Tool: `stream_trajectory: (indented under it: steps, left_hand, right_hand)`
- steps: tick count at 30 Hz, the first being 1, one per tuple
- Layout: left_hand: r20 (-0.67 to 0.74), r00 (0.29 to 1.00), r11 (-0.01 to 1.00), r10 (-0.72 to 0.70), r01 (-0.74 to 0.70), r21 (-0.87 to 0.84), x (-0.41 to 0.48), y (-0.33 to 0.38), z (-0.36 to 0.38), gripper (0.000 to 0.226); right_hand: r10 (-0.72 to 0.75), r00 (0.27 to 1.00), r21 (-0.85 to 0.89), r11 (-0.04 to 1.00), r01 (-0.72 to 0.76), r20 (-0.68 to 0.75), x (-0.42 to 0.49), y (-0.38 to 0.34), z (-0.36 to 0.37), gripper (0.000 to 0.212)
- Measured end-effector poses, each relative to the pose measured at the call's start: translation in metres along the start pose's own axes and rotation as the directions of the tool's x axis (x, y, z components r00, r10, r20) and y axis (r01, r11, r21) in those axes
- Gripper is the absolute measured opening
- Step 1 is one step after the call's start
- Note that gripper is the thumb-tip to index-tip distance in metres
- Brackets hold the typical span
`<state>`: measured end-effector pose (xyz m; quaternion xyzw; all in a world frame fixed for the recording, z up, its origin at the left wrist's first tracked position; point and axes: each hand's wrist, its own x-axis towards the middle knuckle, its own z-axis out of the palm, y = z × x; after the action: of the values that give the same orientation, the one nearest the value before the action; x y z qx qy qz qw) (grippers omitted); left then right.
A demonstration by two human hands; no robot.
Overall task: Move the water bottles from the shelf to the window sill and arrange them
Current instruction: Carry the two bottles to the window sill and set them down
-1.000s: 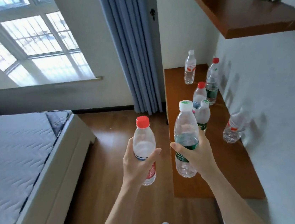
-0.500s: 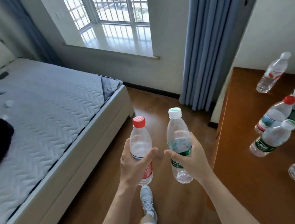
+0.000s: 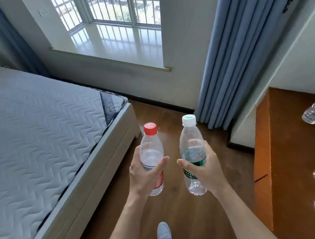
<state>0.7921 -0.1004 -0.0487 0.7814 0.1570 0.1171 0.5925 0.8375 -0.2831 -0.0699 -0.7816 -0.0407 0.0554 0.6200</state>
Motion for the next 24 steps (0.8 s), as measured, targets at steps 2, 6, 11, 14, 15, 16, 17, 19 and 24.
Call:
stream_trajectory:
  steps: [2, 6, 11, 14, 15, 16, 17, 19, 24]
  left_hand:
    - [0.013, 1.0, 1.0, 0.008, -0.009, 0.003, 0.037, 0.004, -0.009, 0.047]
    - [0.019, 1.0, 1.0, -0.006, 0.006, -0.001, 0.096, 0.009, -0.021, 0.047]
    - [0.022, 1.0, 1.0, -0.013, 0.013, 0.007, 0.156, 0.007, -0.024, 0.047]
    - [0.018, 1.0, 1.0, -0.024, 0.024, 0.017, 0.193, 0.004, -0.018, 0.048]
    - [0.014, 0.999, 0.999, -0.029, 0.028, 0.02, 0.206, 0.003, -0.015, 0.048]
    - [0.008, 0.999, 0.999, -0.032, 0.032, 0.021, 0.219, 0.002, -0.012, 0.048]
    - [0.0, 0.999, 0.999, -0.033, 0.033, 0.02, 0.233, 0.002, -0.009, 0.048]
    - [-0.018, 0.999, 0.999, -0.033, 0.034, 0.019, 0.263, 0.004, 0.001, 0.047]
    - [-0.075, 0.996, 0.999, -0.049, 0.049, -0.009, 0.354, 0.017, 0.038, 0.051]
  right_hand:
    - [0.002, 1.0, 0.011, 1.0, -0.001, -0.031, 0.03, -0.009, 0.016, 0.061]
    - [0.009, 0.999, 0.021, 1.0, -0.008, -0.051, 0.079, -0.02, 0.039, 0.069]
    - [0.007, 0.998, 0.001, 1.0, -0.007, -0.055, 0.138, -0.024, 0.056, 0.059]
    - [-0.008, 0.999, -0.008, 1.0, 0.008, -0.051, 0.178, -0.024, 0.062, 0.056]
    - [-0.011, 0.999, -0.008, 1.0, 0.011, -0.048, 0.192, -0.023, 0.063, 0.055]
    - [-0.011, 0.999, -0.007, 1.0, 0.011, -0.046, 0.206, -0.022, 0.064, 0.055]
    - [-0.008, 0.999, -0.004, 1.0, 0.008, -0.045, 0.221, -0.021, 0.065, 0.054]
    - [-0.007, 0.999, 0.007, 1.0, 0.008, -0.034, 0.255, -0.02, 0.064, 0.056]
    - [-0.043, 0.999, 0.017, 0.999, 0.042, 0.023, 0.361, -0.026, 0.052, 0.056]
